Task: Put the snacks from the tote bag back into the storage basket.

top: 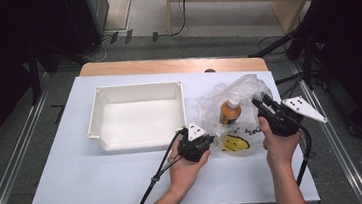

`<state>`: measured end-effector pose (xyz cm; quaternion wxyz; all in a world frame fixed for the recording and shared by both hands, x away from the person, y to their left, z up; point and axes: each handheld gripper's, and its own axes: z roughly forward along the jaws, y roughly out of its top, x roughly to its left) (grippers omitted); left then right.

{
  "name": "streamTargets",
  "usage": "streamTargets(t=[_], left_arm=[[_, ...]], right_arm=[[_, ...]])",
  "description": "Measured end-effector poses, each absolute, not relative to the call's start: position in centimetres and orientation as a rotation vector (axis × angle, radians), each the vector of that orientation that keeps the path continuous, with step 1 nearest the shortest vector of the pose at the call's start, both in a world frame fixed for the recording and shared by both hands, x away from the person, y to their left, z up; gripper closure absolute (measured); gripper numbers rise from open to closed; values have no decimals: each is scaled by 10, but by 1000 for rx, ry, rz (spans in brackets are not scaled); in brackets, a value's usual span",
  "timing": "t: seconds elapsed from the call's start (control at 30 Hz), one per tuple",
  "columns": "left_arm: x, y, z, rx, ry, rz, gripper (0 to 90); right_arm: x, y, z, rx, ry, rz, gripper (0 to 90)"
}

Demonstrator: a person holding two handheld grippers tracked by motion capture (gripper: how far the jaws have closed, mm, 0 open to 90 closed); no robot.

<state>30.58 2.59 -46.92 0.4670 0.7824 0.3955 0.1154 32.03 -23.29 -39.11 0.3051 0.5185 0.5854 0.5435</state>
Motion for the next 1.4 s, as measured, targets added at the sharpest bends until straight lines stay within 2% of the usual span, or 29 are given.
streamTargets(t=[0.1,0.17,0.43,0.6,0.63,0.7,0.77,0.87,1.1,1.3,1.4], left_arm=[[305,28,-470,1923,956,272,900],[304,28,-471,1927,948,275,900],[305,32,-474,1892,954,246,900],[300,32,-474,1895,947,288,900],[300,31,-474,1902,946,292,900],[300,31,-474,1902,945,293,900],[300,31,-474,1903,948,293,900],[299,31,-474,1901,948,297,900],[299,30,-474,1913,942,306,896],[299,29,-475,1909,940,314,895],[299,30,-475,1904,946,316,896]], right_arm=[[334,-237,-408,1481,1588,1444,861],[340,-240,-419,1529,1600,1424,895],[352,-251,-457,1669,1632,1266,900],[356,-251,-475,1719,1687,1189,900],[354,-251,-473,1708,1683,1195,867],[348,-252,-470,1700,1656,1242,691],[339,-254,-466,1683,1629,1314,551],[320,-257,-453,1621,1561,1360,419],[283,-258,-423,1471,1522,1422,316],[280,-246,-399,1366,1513,1461,312],[293,-238,-401,1360,1524,1446,355]])
